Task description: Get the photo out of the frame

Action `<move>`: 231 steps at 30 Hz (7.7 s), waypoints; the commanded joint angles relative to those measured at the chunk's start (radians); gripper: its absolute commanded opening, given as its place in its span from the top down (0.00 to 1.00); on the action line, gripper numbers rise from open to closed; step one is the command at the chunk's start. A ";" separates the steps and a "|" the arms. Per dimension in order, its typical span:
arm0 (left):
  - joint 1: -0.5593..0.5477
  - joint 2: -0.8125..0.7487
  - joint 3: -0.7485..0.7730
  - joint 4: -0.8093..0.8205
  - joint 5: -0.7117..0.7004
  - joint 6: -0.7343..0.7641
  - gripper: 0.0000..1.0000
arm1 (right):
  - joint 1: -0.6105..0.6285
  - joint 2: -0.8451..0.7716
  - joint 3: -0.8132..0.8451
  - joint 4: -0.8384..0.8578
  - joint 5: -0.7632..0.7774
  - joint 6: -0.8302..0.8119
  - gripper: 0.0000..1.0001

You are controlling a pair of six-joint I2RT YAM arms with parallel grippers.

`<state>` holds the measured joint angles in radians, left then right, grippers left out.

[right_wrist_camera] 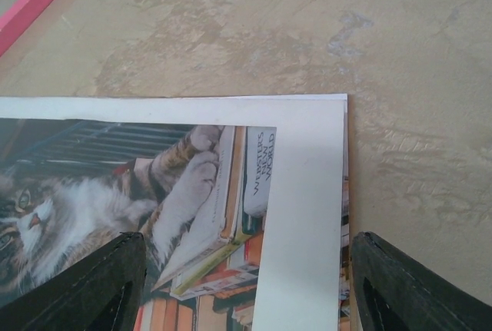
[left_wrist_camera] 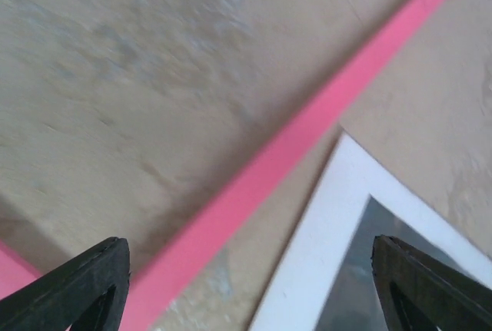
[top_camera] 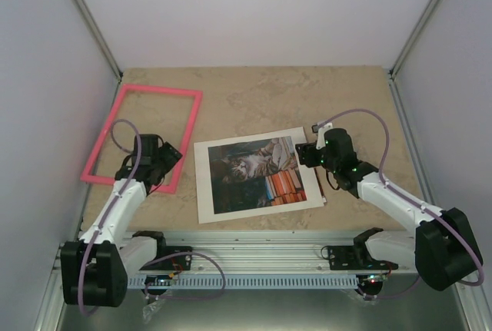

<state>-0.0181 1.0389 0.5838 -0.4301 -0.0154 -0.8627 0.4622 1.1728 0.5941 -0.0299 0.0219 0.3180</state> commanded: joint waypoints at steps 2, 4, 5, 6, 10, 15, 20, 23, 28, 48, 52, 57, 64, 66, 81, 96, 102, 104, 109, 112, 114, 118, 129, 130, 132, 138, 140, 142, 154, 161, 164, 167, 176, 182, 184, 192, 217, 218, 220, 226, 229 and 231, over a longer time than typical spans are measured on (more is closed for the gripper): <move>-0.100 -0.049 -0.014 -0.025 0.070 0.032 0.12 | 0.006 0.009 0.007 -0.004 -0.020 -0.005 0.26; -0.153 -0.062 -0.018 -0.037 0.063 0.032 0.11 | 0.011 0.006 0.004 -0.017 -0.034 0.005 0.26; -0.178 -0.067 -0.017 -0.045 0.059 0.033 0.11 | 0.014 0.004 -0.001 -0.026 -0.049 0.013 0.26; -0.202 -0.074 -0.017 -0.058 0.054 0.032 0.10 | 0.016 0.002 -0.005 -0.035 -0.059 0.018 0.26; -0.298 -0.146 -0.046 -0.095 0.021 0.011 0.09 | 0.026 -0.012 -0.020 -0.082 -0.105 0.036 0.26; -0.403 -0.210 -0.118 -0.072 0.026 -0.046 0.08 | 0.065 -0.061 -0.055 -0.135 -0.101 0.072 0.25; -0.472 -0.170 -0.148 -0.057 -0.011 -0.065 0.05 | 0.079 -0.070 -0.077 -0.198 -0.062 0.118 0.25; -0.486 -0.141 -0.170 -0.033 -0.018 -0.066 0.04 | 0.079 -0.070 -0.092 -0.231 -0.039 0.137 0.25; -0.492 -0.108 -0.199 0.005 -0.022 -0.061 0.03 | 0.079 -0.075 -0.111 -0.261 -0.031 0.151 0.25; -0.503 -0.031 -0.250 0.148 0.084 -0.056 0.12 | 0.081 -0.135 -0.145 -0.246 0.007 0.167 0.25; -0.503 -0.049 -0.243 0.152 0.101 -0.058 0.21 | 0.085 -0.136 -0.149 -0.232 -0.004 0.166 0.25; -0.503 -0.091 -0.232 0.147 0.114 -0.067 0.31 | 0.091 -0.142 -0.149 -0.228 -0.007 0.160 0.25; -0.502 -0.091 -0.231 0.164 0.141 -0.076 0.34 | 0.095 -0.135 -0.149 -0.218 -0.014 0.156 0.25; -0.503 -0.083 -0.224 0.139 0.118 -0.073 0.32 | 0.097 -0.133 -0.148 -0.220 -0.013 0.154 0.25; -0.502 -0.012 -0.231 0.145 0.086 -0.050 0.28 | 0.098 -0.146 -0.157 -0.230 0.027 0.161 0.24; -0.503 -0.087 -0.230 0.187 0.162 -0.078 0.32 | 0.098 -0.164 -0.165 -0.222 0.017 0.162 0.24; -0.507 -0.043 -0.236 0.235 0.188 -0.091 0.33 | 0.098 -0.165 -0.165 -0.220 0.007 0.160 0.24; -0.513 -0.042 -0.233 0.243 0.188 -0.096 0.33 | 0.098 -0.162 -0.165 -0.216 0.006 0.158 0.24; -0.523 -0.014 -0.226 0.271 0.195 -0.102 0.33 | 0.101 -0.152 -0.165 -0.207 -0.003 0.159 0.24; -0.528 0.019 -0.228 0.299 0.204 -0.107 0.33 | 0.102 -0.153 -0.165 -0.208 -0.004 0.158 0.24; -0.535 0.042 -0.228 0.321 0.207 -0.112 0.33 | 0.102 -0.156 -0.166 -0.209 -0.005 0.157 0.24; -0.559 0.097 -0.209 0.361 0.210 -0.123 0.33 | 0.104 -0.154 -0.166 -0.204 -0.008 0.155 0.24; -0.648 0.244 -0.114 0.418 0.181 -0.141 0.31 | 0.110 -0.140 -0.171 -0.184 -0.014 0.152 0.24; -0.652 0.260 -0.107 0.423 0.181 -0.141 0.31 | 0.110 -0.139 -0.172 -0.182 -0.014 0.151 0.24; -0.657 0.290 -0.091 0.427 0.183 -0.139 0.31 | 0.112 -0.136 -0.174 -0.177 -0.016 0.148 0.24; -0.657 0.297 -0.071 0.422 0.171 -0.134 0.28 | 0.113 -0.125 -0.179 -0.167 -0.019 0.139 0.24; -0.657 0.271 -0.075 0.401 0.144 -0.134 0.25 | 0.113 -0.126 -0.184 -0.155 -0.019 0.139 0.24; -0.657 0.239 -0.075 0.366 0.115 -0.130 0.22 | 0.114 -0.123 -0.187 -0.143 -0.020 0.139 0.24; -0.543 -0.035 -0.182 0.197 0.130 -0.113 0.13 | 0.117 -0.137 -0.216 -0.110 -0.053 0.129 0.24; -0.522 -0.150 -0.210 0.061 0.096 -0.098 0.10 | 0.118 -0.127 -0.252 -0.053 -0.074 0.123 0.24; -0.521 -0.157 -0.246 0.082 0.142 -0.115 0.10 | 0.118 -0.122 -0.264 -0.035 -0.077 0.119 0.24; -0.520 -0.158 -0.277 0.109 0.187 -0.133 0.10 | 0.118 -0.118 -0.270 -0.024 -0.081 0.116 0.24; -0.521 -0.170 -0.311 0.116 0.201 -0.145 0.10 | 0.118 -0.134 -0.277 -0.018 -0.078 0.111 0.24; -0.521 -0.148 -0.302 0.141 0.200 -0.139 0.10 | 0.118 -0.133 -0.276 -0.017 -0.082 0.108 0.24; -0.521 -0.123 -0.298 0.165 0.207 -0.139 0.10 | 0.118 -0.133 -0.276 -0.018 -0.081 0.108 0.24; -0.520 0.029 -0.213 0.228 0.178 -0.086 0.10 | 0.118 -0.131 -0.277 -0.018 -0.084 0.106 0.24; -0.496 -0.226 -0.266 0.029 0.288 -0.136 0.11 | 0.119 -0.108 -0.269 -0.014 -0.076 0.101 0.24; -0.496 -0.225 -0.276 0.039 0.311 -0.138 0.12 | 0.119 -0.109 -0.270 -0.014 -0.075 0.102 0.24; -0.503 -0.231 -0.287 0.047 0.328 -0.142 0.13 | 0.119 -0.110 -0.270 -0.013 -0.074 0.102 0.24; -0.506 -0.245 -0.294 0.047 0.345 -0.140 0.18 | 0.119 -0.100 -0.265 -0.013 -0.076 0.100 0.24; -0.513 -0.253 -0.300 0.047 0.361 -0.144 0.22 | 0.119 -0.100 -0.265 -0.013 -0.076 0.101 0.24; -0.516 -0.262 -0.304 0.047 0.368 -0.148 0.23 | 0.118 -0.099 -0.266 -0.013 -0.077 0.101 0.24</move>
<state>-0.5255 0.7975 0.2947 -0.3840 0.3099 -1.0000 0.5747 1.0718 0.3298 -0.0608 -0.0563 0.4301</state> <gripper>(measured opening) 0.784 0.761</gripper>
